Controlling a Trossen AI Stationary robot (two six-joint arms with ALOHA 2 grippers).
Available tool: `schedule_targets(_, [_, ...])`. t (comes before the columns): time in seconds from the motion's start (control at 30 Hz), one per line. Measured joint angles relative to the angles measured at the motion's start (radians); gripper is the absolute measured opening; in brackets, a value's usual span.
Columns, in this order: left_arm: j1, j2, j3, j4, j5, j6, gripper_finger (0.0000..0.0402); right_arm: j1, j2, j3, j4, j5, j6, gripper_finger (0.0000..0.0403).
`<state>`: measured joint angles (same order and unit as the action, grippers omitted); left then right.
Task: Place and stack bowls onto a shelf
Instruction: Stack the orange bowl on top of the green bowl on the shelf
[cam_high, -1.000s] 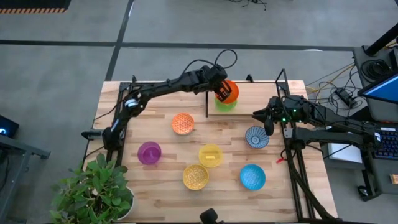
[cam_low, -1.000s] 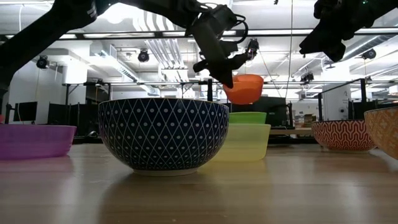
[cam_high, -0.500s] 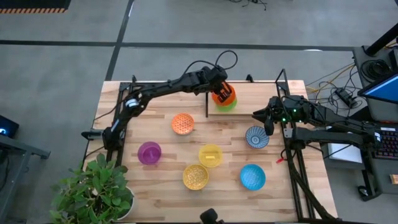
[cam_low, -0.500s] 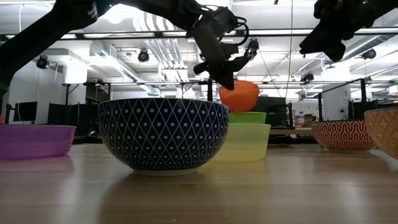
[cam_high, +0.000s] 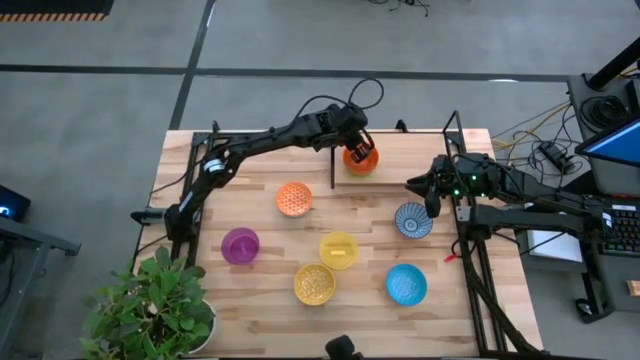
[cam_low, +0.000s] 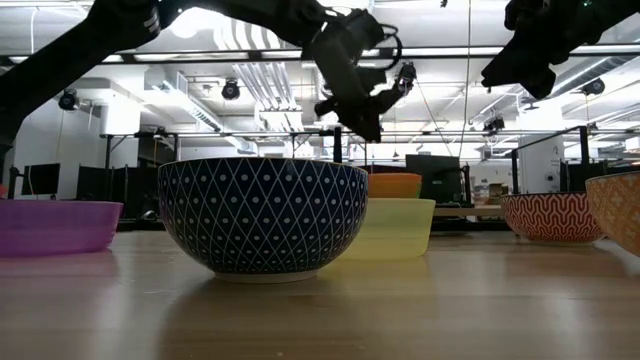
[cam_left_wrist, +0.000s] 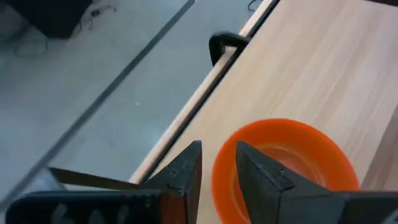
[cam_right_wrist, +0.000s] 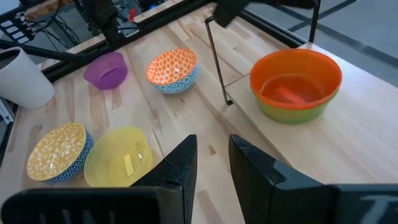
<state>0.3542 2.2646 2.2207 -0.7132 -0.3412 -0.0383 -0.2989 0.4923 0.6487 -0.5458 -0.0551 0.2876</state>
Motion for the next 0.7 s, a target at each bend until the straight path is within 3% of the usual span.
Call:
schedule_targets(0.2, [-0.046, -0.002, 0.135, -0.179, 0.022, 0.107, 0.0082, 0.000, 0.058, -0.010, 0.014, 0.004, 0.003, 0.0082])
schedule_targets(0.33, [-0.082, -0.049, 0.103, -0.215, 0.061, 0.160, 0.0082, 0.000, 0.174, -0.010, 0.093, 0.006, 0.000, 0.0082])
schedule_targets(0.6, [-0.130, -0.121, 0.077, -0.257, 0.335, 0.204, 0.0082, -0.003, 0.489, -0.012, 0.287, 0.004, -0.046, 0.0081])
schedule_targets(0.7, [-0.151, -0.172, 0.059, -0.262, 0.362, 0.203, 0.0082, -0.018, 0.599, -0.007, 0.404, 0.003, -0.083, 0.0074])
